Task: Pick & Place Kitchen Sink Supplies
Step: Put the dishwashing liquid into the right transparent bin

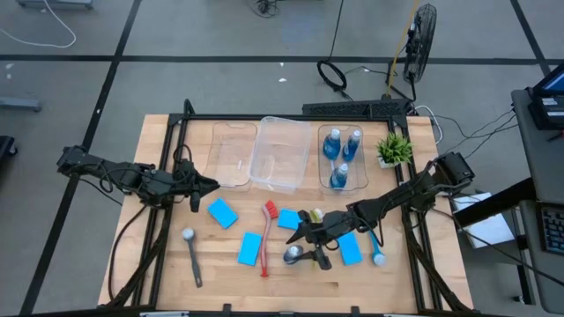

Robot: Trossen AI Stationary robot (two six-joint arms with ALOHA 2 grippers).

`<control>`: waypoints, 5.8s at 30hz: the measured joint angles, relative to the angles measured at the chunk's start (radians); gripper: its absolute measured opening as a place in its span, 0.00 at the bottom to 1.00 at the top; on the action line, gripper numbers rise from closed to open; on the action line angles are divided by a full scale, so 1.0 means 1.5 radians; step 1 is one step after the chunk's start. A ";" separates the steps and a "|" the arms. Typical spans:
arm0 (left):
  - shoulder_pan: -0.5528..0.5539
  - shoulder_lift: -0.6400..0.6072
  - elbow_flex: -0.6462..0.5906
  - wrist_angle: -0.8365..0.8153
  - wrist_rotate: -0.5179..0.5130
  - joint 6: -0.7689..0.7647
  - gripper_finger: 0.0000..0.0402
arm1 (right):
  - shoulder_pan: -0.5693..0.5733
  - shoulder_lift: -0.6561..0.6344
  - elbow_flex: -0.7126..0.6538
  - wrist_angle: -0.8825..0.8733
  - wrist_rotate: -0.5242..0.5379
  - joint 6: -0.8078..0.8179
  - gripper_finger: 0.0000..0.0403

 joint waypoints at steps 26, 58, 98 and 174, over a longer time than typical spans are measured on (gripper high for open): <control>0.000 0.000 0.000 0.001 0.000 -0.001 0.19 | -0.003 -0.045 -0.001 0.041 0.002 0.017 0.31; 0.000 0.000 0.000 0.014 -0.035 0.047 0.19 | -0.016 -0.474 -0.001 -0.179 0.519 -0.144 0.32; 0.000 0.000 0.000 0.102 -0.032 0.175 0.19 | 0.000 -0.423 -0.055 -0.123 1.103 -0.172 0.31; 0.000 0.000 0.000 0.161 -0.027 0.205 0.19 | -0.031 -0.486 -0.400 -0.066 0.942 0.112 0.32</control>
